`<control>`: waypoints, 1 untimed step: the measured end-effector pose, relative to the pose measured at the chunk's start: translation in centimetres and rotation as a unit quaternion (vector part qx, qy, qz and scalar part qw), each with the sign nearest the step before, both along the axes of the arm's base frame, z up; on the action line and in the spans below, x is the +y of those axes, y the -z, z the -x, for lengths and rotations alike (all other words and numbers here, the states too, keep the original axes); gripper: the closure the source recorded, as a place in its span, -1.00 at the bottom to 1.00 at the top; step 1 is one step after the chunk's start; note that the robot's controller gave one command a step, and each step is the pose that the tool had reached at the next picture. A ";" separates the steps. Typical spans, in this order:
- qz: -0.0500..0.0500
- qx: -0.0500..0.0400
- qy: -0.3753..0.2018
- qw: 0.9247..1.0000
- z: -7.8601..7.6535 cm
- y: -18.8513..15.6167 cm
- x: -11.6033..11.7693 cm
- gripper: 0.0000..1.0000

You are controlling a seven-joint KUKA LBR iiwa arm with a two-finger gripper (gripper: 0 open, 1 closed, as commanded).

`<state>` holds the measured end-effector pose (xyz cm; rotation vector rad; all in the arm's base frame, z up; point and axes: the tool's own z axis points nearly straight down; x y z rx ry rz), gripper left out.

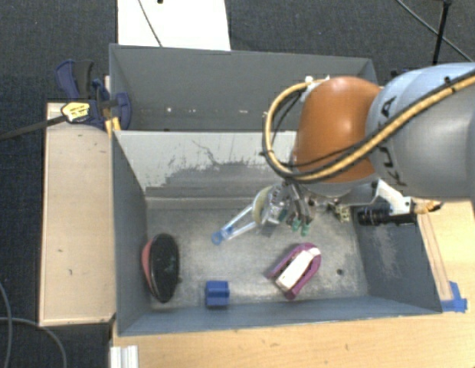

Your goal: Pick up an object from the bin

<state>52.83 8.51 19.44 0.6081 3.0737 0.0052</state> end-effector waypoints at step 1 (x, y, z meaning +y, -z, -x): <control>0.001 0.003 -0.180 0.984 -2.6 3.3 4.1 1.00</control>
Offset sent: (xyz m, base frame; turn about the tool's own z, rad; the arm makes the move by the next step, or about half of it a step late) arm 0.0253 0.0398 -0.0326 -0.3603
